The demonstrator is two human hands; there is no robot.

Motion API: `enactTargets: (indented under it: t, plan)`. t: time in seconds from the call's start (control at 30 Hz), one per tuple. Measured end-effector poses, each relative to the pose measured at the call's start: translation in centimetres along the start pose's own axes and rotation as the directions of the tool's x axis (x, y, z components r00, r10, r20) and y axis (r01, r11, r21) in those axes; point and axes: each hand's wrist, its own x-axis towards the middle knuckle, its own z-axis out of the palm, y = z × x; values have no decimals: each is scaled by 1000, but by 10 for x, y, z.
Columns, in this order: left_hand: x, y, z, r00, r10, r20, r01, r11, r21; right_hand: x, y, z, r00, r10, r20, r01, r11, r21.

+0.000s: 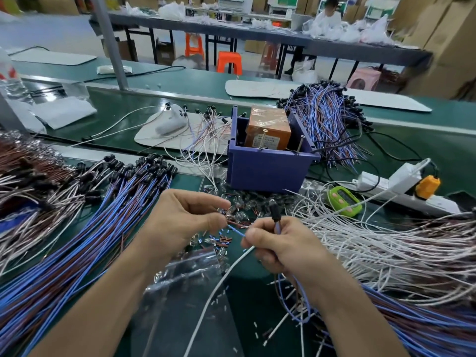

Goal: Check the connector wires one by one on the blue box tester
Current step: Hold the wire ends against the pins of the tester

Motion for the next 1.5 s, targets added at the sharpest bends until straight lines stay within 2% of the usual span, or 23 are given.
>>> enactTargets:
  t: [0.2, 0.43, 0.57, 0.67, 0.8, 0.87, 1.03, 1.13, 1.23, 1.4, 1.5]
  plan:
    - [1, -4, 1, 998, 2, -61, -3, 1000, -17, 0, 2, 4, 999, 12, -36, -8, 994, 113]
    - [7, -10, 2, 987, -28, -159, 5, 990, -141, 8, 5, 4, 1000, 10, -15, -8, 988, 155]
    - [8, -12, -8, 968, -77, -239, 15, 968, -249, 6, 8, -6, 998, 3, -62, 8, 982, 188]
    - [6, -11, -16, 962, -60, -266, 9, 982, -187, 7, 9, -13, 994, 10, -109, 15, 974, 225]
    - [1, -11, -2, 985, -35, -170, 41, 999, 29, 10, 11, -8, 987, -13, -161, 51, 971, 233]
    - [-1, -13, 11, 993, -58, -102, 64, 997, 53, 10, 12, -3, 984, -30, -178, 71, 970, 233]
    - [-6, -15, 29, 997, -72, -35, 72, 997, 3, 10, 12, 9, 976, -86, -198, 123, 976, 179]
    - [-5, -12, 29, 993, -58, -106, 55, 998, -24, 9, 12, 13, 977, -113, -182, 131, 987, 90]
    - [0, -11, 22, 975, -120, -185, 92, 984, -153, 9, 12, 13, 976, -124, -177, 136, 989, 52]
    - [-5, -11, 29, 991, -129, -20, 127, 989, -72, 10, 14, 13, 960, -148, -238, 170, 983, 73]
    - [-3, -11, 30, 988, -146, -53, 140, 984, -112, 8, 14, 13, 964, -176, -199, 182, 983, 14]
